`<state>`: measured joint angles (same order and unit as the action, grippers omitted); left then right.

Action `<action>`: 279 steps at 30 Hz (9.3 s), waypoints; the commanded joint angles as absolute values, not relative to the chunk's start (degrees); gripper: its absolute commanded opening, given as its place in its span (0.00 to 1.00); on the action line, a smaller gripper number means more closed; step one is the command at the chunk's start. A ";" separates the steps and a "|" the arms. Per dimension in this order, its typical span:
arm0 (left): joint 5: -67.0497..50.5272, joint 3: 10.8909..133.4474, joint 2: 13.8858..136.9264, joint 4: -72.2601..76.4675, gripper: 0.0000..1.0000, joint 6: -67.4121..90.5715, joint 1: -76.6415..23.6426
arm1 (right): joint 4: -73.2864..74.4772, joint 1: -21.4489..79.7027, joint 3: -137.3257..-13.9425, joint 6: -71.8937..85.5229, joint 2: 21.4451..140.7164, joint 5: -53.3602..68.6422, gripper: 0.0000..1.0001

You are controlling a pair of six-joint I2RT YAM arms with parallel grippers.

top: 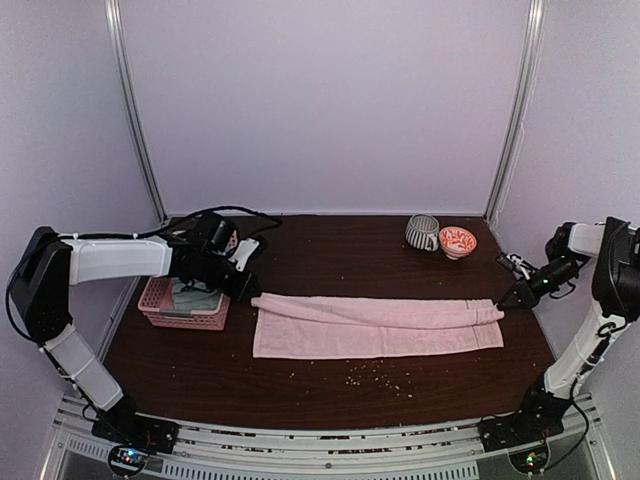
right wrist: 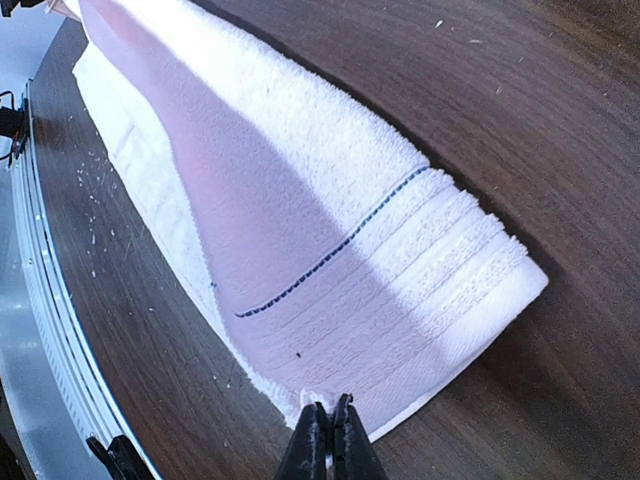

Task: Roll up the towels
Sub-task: Fold the towel at the center of the board, then move the towel to the center of the board, then pick up the towel from the center of the board, then fold the towel at the center of the board.

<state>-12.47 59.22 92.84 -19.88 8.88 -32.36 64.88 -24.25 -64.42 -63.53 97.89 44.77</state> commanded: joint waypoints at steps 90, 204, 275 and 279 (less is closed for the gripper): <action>3.85 73.32 103.16 -10.43 0.98 10.17 -41.17 | 35.50 -5.15 -55.55 -37.07 81.86 34.78 0.56; 4.75 75.96 105.97 -19.71 0.33 6.18 -43.42 | 46.86 -12.76 -66.22 -24.17 108.83 23.77 0.28; -4.41 66.57 108.81 -14.25 0.24 27.01 -43.95 | 47.72 27.44 -92.10 -3.68 116.59 52.72 0.00; -4.78 64.41 107.93 -12.23 0.24 28.33 -43.95 | 45.44 31.09 -94.99 0.39 118.97 52.05 0.00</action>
